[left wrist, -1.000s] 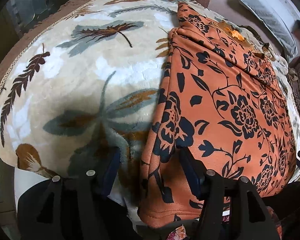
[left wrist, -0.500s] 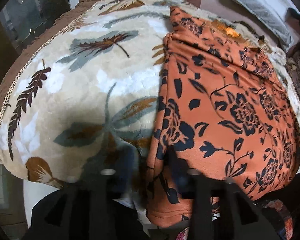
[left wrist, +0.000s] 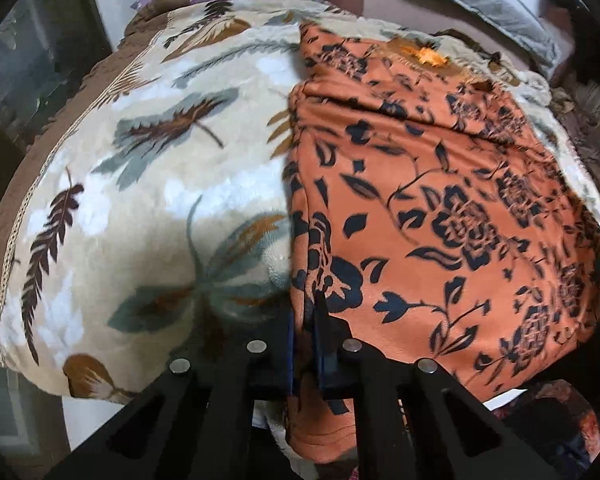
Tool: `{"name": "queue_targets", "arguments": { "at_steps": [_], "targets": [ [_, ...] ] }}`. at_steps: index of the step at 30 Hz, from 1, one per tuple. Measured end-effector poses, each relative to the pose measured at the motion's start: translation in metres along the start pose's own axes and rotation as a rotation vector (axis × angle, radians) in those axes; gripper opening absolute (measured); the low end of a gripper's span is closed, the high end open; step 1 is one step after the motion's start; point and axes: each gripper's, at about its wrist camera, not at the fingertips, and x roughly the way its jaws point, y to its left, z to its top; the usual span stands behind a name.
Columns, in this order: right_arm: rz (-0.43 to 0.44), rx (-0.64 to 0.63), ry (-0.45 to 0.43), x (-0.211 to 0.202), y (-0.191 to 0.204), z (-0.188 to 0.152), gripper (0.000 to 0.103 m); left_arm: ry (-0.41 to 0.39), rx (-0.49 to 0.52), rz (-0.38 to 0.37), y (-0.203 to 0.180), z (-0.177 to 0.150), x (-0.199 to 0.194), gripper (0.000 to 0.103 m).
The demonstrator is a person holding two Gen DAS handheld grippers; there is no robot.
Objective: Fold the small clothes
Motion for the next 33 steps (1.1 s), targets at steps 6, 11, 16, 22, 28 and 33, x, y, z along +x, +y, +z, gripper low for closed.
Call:
{"name": "queue_targets", "arguments": {
  "at_steps": [6,11,16,22,28,33],
  "targets": [
    [0.133,0.02,-0.134,-0.025,0.01,0.053,0.01,-0.087,-0.053,-0.151,0.015,0.042,-0.027,0.006],
    [0.165,0.068,-0.241,-0.021,0.011,0.116,0.01,-0.157,-0.052,-0.179,0.015,0.109,-0.033,0.006],
    [0.192,0.222,-0.351,0.005,-0.026,0.176,0.01,-0.179,-0.092,-0.159,0.011,0.182,0.006,0.006],
    [0.224,0.376,-0.347,0.052,-0.073,0.217,0.01,-0.11,-0.187,-0.157,0.013,0.225,0.072,0.006],
    [0.295,0.457,-0.296,0.089,-0.092,0.267,0.011,-0.069,-0.296,-0.231,0.03,0.261,0.102,0.007],
    [0.374,0.557,-0.29,0.098,-0.112,0.261,0.04,-0.131,-0.336,-0.332,0.035,0.259,0.098,0.011]
  ]
}}
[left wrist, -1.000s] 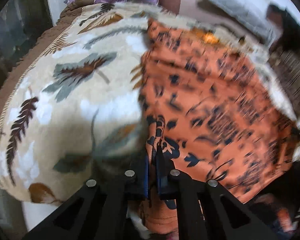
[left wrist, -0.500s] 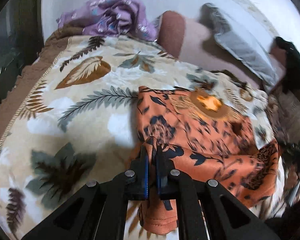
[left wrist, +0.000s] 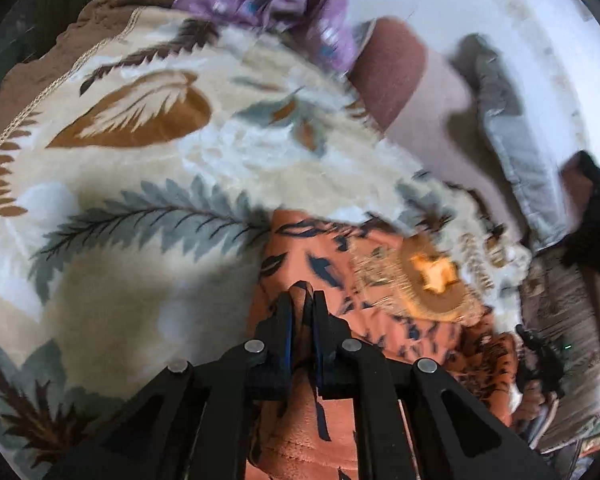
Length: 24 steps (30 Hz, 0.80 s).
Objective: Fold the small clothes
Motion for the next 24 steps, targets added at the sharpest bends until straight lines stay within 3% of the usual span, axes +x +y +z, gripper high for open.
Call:
{"name": "queue_targets", "arguments": {
  "at_steps": [1,2,3,5,7,10,14,17,21,24],
  "targets": [
    [0.022,-0.004,-0.027,-0.01,-0.001,-0.003,0.064,-0.04,0.004,-0.029,0.001,-0.002,-0.009,0.015],
    [0.029,-0.01,-0.062,-0.019,-0.001,-0.004,0.075,-0.071,-0.001,-0.042,0.003,-0.004,-0.015,0.029],
    [0.033,-0.021,-0.121,-0.034,-0.001,-0.006,0.075,-0.127,-0.026,-0.06,0.008,-0.008,-0.027,0.047],
    [0.013,-0.046,-0.167,-0.055,0.004,-0.012,0.075,-0.227,-0.089,-0.061,0.018,-0.019,-0.048,0.061],
    [-0.042,-0.12,-0.141,-0.067,0.02,-0.029,0.075,-0.321,-0.1,-0.057,0.019,-0.038,-0.068,0.061],
    [-0.189,-0.408,-0.043,-0.064,0.067,-0.085,0.073,-0.382,-0.042,-0.021,0.007,-0.065,-0.079,0.061],
    [-0.269,-0.668,0.108,-0.026,0.107,-0.173,0.059,-0.321,0.098,-0.024,-0.026,-0.08,-0.072,0.061],
    [-0.335,-0.817,0.2,0.02,0.122,-0.231,0.053,-0.29,0.121,-0.055,-0.027,-0.086,-0.066,0.063],
    [-0.389,-0.937,0.241,0.068,0.14,-0.255,0.049,-0.246,0.071,-0.058,-0.011,-0.084,-0.057,0.063],
    [-0.506,-0.992,0.276,0.121,0.153,-0.243,0.049,-0.266,0.011,-0.064,0.001,-0.076,-0.061,0.063]
  ]
}}
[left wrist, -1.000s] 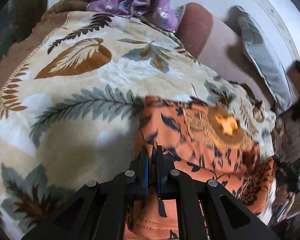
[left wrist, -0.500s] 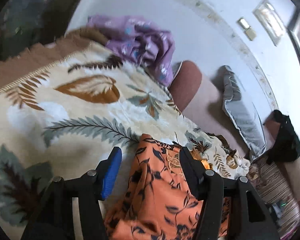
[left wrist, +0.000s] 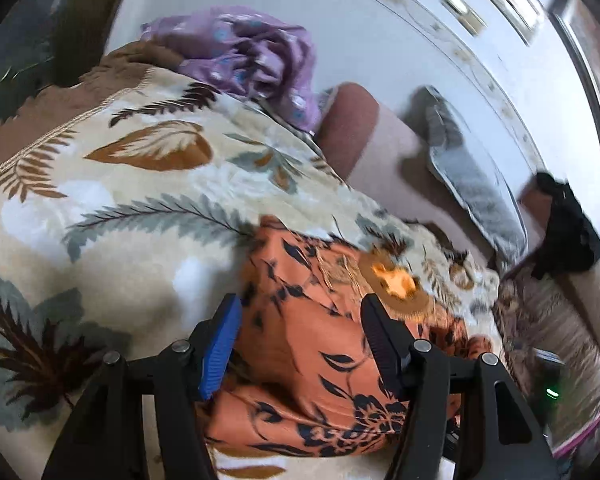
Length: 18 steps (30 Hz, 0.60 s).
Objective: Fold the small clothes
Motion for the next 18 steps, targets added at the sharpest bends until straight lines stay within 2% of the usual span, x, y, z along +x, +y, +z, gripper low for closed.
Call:
{"name": "queue_targets", "arguments": {
  "at_steps": [1,4,6,8,10,13,16,18],
  "targets": [
    [-0.008,-0.007,0.004,0.007,-0.001,0.011,0.049,-0.002,-0.018,-0.005,0.003,0.003,0.001,0.063],
    [-0.101,0.018,-0.119,0.005,-0.02,0.062,0.043,-0.002,-0.046,-0.012,0.009,0.01,0.004,0.063],
    [-0.103,0.209,-0.179,0.002,-0.055,0.093,0.043,0.006,-0.032,0.001,0.009,0.012,0.008,0.063],
    [-0.059,0.333,-0.192,0.001,-0.079,0.101,0.043,0.03,-0.013,0.011,0.007,0.012,0.015,0.063],
    [-0.064,0.323,-0.209,-0.003,-0.081,0.093,0.043,0.058,0.002,0.009,0.004,0.01,0.021,0.063],
    [-0.066,0.272,-0.186,0.001,-0.074,0.073,0.043,0.071,0.037,0.025,-0.002,0.009,0.025,0.063],
    [-0.045,0.282,-0.218,-0.016,-0.08,0.039,0.043,0.06,0.062,0.047,-0.004,0.007,0.024,0.063],
    [-0.039,0.291,-0.188,-0.021,-0.09,0.019,0.043,0.048,0.061,0.056,-0.002,0.007,0.021,0.063]
  ]
}}
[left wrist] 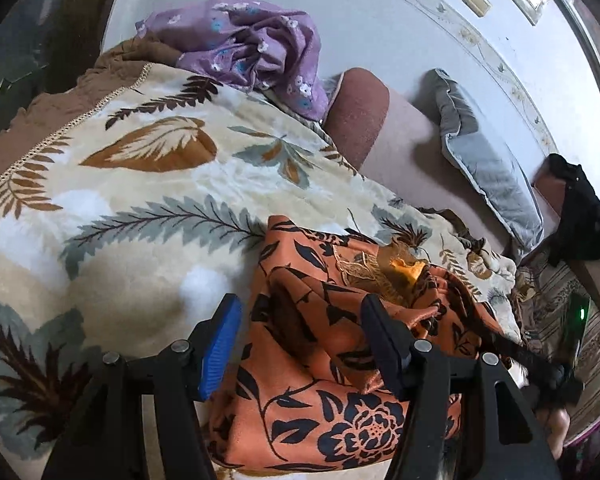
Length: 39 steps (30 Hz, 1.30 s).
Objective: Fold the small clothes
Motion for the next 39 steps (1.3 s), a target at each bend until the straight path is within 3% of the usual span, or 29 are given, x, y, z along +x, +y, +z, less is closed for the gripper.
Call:
{"name": "queue_targets", "arguments": {
  "at_steps": [4,6,8,11,13,17,21,24,27,29,32,35,39],
  "targets": [
    [-0.103,0.007,0.075,0.002,-0.041,-0.01,0.043,-0.011,-0.029,0.017,0.004,0.001,0.001,0.063],
    [-0.262,0.017,0.036,0.002,-0.067,0.004,0.043,-0.025,-0.034,0.023,0.005,0.001,0.0,0.063],
    [-0.466,0.082,-0.09,-0.016,-0.088,0.023,0.043,-0.046,-0.034,0.035,0.005,0.003,-0.003,0.063],
    [-0.388,0.164,-0.201,-0.047,-0.088,0.035,0.043,-0.08,-0.055,0.044,0.01,0.007,-0.01,0.063],
    [-0.303,0.097,-0.202,-0.053,-0.061,0.034,0.044,-0.11,-0.077,0.051,0.015,0.012,-0.016,0.063],
    [-0.1,-0.13,-0.093,-0.036,0.019,0.012,0.044,-0.163,-0.097,0.102,0.025,0.018,-0.027,0.064],
    [0.062,-0.291,0.078,0.012,0.104,-0.009,0.044,-0.133,-0.079,0.147,0.028,0.018,-0.024,0.065],
    [0.086,-0.357,0.166,0.06,0.153,-0.007,0.044,-0.097,-0.063,0.156,0.026,0.016,-0.016,0.065],
    [-0.004,-0.342,0.162,0.105,0.177,0.013,0.044,-0.039,-0.055,0.132,0.024,0.015,-0.004,0.065],
    [-0.042,-0.252,0.158,0.123,0.172,0.03,0.044,-0.006,-0.033,0.123,0.02,0.013,0.003,0.065],
    [0.03,-0.05,0.075,0.105,0.149,0.044,0.045,0.037,-0.011,0.105,0.015,0.01,0.013,0.065],
    [0.06,-0.012,-0.052,0.068,0.123,0.046,0.046,0.066,0.007,0.106,0.008,0.006,0.022,0.065],
    [0.049,-0.012,-0.068,0.019,0.066,0.034,0.046,0.084,0.079,0.134,-0.01,-0.005,0.031,0.065]
  ]
}}
